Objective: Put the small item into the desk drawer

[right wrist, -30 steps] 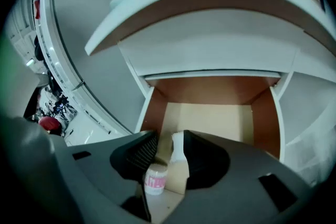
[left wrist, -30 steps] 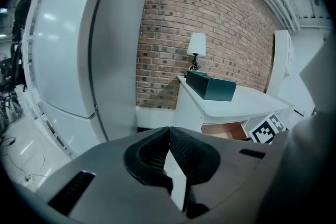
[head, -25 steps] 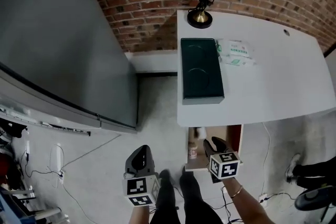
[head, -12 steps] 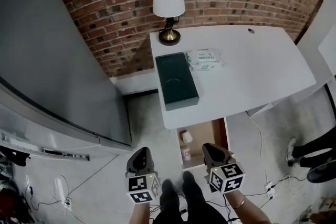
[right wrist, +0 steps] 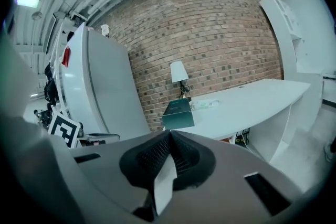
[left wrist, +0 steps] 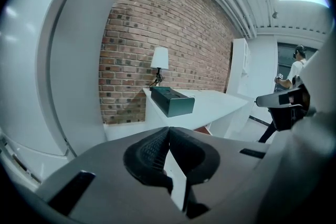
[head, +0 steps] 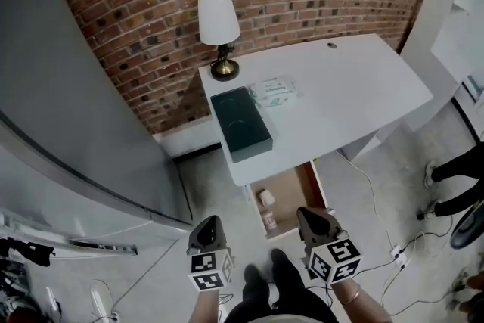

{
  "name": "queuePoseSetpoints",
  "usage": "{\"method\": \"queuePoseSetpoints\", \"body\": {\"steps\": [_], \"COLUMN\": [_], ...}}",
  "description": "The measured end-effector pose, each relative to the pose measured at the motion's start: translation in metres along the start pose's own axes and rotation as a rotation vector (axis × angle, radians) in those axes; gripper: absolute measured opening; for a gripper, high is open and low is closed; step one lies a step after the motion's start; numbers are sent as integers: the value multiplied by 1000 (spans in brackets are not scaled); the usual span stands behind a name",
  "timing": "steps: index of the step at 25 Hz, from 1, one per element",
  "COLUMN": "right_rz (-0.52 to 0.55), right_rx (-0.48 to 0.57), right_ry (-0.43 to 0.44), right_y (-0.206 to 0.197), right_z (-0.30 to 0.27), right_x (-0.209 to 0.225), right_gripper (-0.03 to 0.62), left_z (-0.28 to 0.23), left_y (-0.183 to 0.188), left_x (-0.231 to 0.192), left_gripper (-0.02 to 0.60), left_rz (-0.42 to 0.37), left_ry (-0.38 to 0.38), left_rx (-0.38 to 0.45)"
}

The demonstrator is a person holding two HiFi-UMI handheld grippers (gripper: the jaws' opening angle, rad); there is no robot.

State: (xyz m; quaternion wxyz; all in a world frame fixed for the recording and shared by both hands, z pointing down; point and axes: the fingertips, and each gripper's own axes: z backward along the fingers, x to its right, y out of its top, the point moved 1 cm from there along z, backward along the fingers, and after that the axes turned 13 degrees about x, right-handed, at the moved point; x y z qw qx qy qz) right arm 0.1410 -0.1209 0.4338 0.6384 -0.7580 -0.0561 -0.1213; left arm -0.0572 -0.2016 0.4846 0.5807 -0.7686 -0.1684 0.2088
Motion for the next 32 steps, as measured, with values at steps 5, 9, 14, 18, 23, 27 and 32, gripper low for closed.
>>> {"method": "queuePoseSetpoints", "body": {"steps": [5,9,14,18,23,27,32], "right_rz": [14,18,26,34,32,32,34], "right_rx": [32,59,96,100,100,103,102], "right_ry": [-31,-59,-80,-102,-106,-108,-110], "right_y": [9,19,27,30,27,25,19], "right_z": [24,36,47,55,62,64,68], "right_x": [-11,-17,-19,-22,-26,-30,-35], "right_gripper": [6,5,5,5,5,5,5], "left_z": [12,18,22,27,33,35,39], "left_y": [5,14,17,19,16,17,15], "left_x": [5,9,14,16,17,18,20], "left_gripper": [21,21,21,21,21,21,21], "left_rz": [-21,-37,-52,-58,-64,-67,-72], "left_ry": [-49,-87,-120,-141,-147,-155,-166], "left_rx": [3,10,22,26,19,27,31]}}
